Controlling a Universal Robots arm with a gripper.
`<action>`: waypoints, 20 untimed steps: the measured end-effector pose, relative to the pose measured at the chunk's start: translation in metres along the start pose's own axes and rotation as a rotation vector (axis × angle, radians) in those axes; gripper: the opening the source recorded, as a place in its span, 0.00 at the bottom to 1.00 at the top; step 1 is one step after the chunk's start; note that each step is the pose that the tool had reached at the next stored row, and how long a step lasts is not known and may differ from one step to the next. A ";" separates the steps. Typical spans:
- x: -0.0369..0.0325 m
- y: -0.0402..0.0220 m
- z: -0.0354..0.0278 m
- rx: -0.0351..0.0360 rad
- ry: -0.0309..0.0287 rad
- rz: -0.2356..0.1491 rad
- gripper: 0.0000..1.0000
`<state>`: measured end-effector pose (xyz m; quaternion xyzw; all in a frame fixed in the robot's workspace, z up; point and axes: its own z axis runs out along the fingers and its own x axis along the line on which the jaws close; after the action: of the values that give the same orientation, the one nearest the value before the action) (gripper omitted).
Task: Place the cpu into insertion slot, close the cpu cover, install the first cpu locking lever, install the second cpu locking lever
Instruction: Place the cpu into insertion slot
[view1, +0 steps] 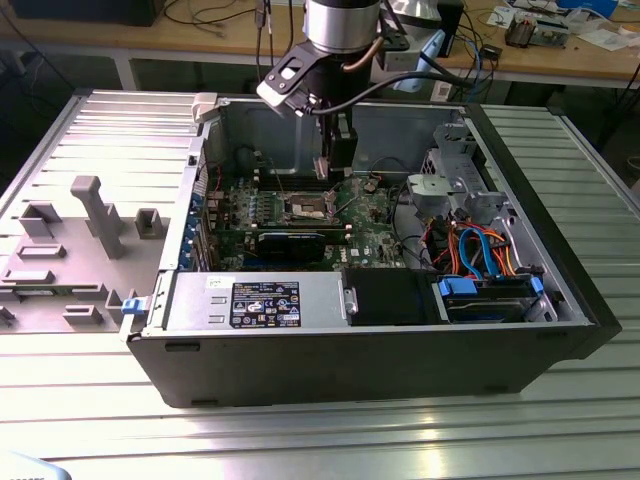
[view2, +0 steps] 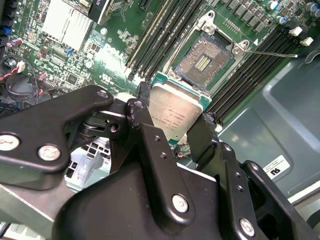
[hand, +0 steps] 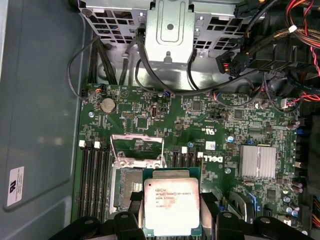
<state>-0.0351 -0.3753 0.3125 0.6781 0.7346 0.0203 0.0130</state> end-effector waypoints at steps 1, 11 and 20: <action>0.0000 0.0000 0.0002 0.0000 0.0000 0.000 0.54; 0.0009 0.0000 0.0024 -0.0001 0.0002 0.000 0.54; 0.0020 0.0000 0.0039 0.0000 0.0001 0.000 0.54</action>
<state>-0.0351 -0.3733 0.3086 0.6781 0.7346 0.0203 0.0130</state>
